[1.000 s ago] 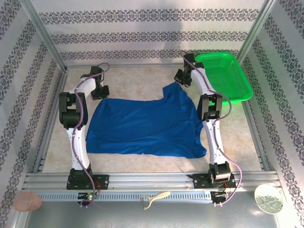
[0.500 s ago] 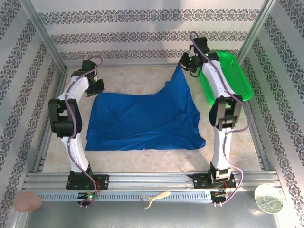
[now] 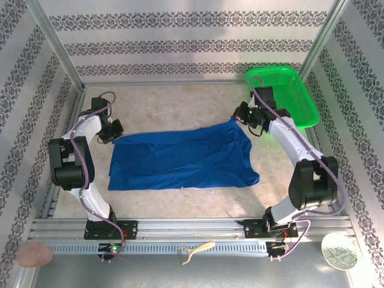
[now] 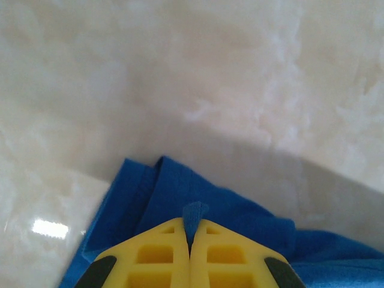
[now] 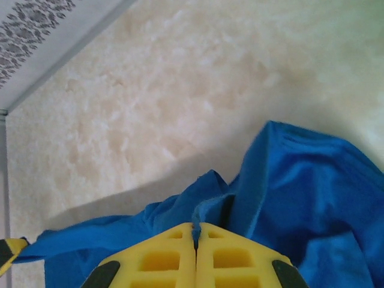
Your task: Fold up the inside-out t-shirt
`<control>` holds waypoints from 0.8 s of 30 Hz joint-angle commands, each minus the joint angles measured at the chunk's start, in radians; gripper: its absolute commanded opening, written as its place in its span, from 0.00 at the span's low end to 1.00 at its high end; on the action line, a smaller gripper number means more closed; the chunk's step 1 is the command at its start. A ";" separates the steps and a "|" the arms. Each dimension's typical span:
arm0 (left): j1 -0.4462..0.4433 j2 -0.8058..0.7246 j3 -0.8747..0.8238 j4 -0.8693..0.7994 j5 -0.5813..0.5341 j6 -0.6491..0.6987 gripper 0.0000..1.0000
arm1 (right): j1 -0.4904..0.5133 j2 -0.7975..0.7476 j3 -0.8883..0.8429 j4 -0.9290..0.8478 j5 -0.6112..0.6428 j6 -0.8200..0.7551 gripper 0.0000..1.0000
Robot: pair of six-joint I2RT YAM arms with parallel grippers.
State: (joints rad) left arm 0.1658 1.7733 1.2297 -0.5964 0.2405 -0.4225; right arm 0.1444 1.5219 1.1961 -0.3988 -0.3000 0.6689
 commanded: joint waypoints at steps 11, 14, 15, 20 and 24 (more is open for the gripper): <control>0.011 -0.055 -0.159 0.120 0.054 -0.095 0.00 | 0.069 -0.343 -0.344 0.052 0.135 0.048 0.00; 0.012 -0.061 -0.175 0.129 0.047 -0.102 0.00 | 0.087 -0.413 -0.413 0.057 0.159 0.071 0.00; 0.012 -0.064 -0.179 0.131 0.047 -0.101 0.00 | 0.090 -0.432 -0.431 0.052 0.165 0.076 0.00; 0.015 -0.092 -0.199 0.135 0.035 -0.111 0.00 | 0.114 -0.529 -0.511 0.026 0.187 0.102 0.00; 0.018 -0.130 -0.245 0.143 0.024 -0.125 0.00 | 0.155 -0.599 -0.583 -0.002 0.222 0.134 0.00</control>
State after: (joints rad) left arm 0.1722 1.6951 1.0130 -0.4774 0.2825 -0.5205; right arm 0.2741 0.9646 0.6579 -0.3664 -0.1265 0.7647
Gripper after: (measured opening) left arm 0.048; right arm 0.053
